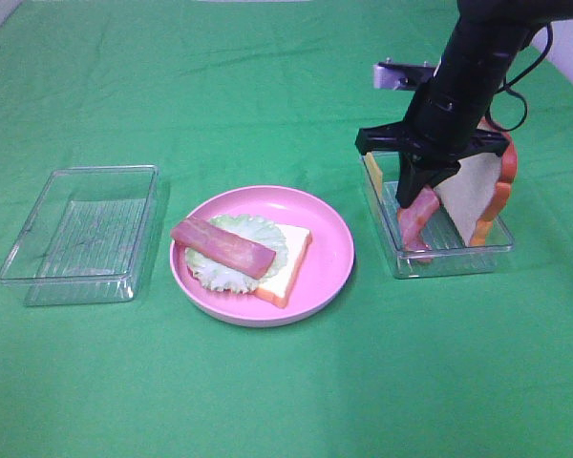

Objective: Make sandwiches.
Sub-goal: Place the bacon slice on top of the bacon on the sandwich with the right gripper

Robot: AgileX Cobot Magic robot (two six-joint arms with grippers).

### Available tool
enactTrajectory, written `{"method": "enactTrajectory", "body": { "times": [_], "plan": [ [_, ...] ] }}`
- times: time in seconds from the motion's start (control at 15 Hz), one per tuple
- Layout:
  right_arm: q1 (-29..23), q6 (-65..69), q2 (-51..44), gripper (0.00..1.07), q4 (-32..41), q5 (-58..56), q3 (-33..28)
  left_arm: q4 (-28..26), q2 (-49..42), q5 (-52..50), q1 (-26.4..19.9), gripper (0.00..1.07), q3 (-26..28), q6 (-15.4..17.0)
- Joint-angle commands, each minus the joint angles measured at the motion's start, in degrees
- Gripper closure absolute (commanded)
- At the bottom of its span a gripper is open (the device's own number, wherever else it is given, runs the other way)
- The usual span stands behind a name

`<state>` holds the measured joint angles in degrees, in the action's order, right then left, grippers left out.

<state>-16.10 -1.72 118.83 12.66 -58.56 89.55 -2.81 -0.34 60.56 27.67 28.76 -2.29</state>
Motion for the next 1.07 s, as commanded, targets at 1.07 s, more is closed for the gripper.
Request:
{"method": "enactTrajectory", "body": {
  "times": [1.07],
  "plan": [
    [-11.69, -17.42, -15.07, 1.07, 34.84, 6.19, 0.17, -0.86, -1.26, -0.57, 0.11, 0.43, -0.11, 0.23]
  ]
}}
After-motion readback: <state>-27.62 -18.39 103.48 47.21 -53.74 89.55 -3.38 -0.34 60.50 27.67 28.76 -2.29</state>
